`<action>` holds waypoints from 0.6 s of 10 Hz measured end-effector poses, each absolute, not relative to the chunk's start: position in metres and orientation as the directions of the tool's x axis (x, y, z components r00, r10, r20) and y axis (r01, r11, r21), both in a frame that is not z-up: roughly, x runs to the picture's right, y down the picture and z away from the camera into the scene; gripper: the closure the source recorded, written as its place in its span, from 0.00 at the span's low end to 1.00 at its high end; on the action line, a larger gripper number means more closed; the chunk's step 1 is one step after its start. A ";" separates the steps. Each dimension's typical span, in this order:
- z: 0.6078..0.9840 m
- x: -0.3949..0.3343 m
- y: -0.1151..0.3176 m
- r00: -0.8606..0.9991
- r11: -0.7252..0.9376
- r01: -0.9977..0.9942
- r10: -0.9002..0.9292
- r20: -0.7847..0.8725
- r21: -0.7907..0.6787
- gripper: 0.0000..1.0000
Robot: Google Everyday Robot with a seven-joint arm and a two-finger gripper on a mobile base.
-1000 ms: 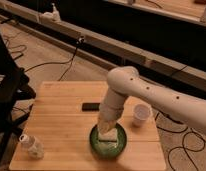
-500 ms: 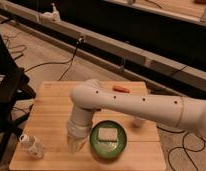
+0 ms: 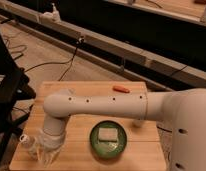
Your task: Knock the bottle over
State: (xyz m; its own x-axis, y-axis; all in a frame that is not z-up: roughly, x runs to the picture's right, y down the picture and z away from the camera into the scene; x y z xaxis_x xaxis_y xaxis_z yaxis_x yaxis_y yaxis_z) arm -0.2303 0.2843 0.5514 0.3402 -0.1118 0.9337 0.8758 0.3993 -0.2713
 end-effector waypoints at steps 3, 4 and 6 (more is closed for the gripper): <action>0.549 -0.235 0.287 0.328 0.398 0.879 -0.103 0.939 -0.263 1.00; 0.548 -0.236 0.287 0.324 0.395 0.881 -0.105 0.940 -0.260 1.00; 0.549 -0.235 0.288 0.326 0.395 0.880 -0.103 0.940 -0.262 1.00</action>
State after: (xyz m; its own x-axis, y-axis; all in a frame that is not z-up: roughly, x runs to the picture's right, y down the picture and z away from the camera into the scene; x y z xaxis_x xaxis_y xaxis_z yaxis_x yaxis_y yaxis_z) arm -0.2354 0.2875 0.5490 0.3262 -0.1029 0.9397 0.8803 0.3954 -0.2623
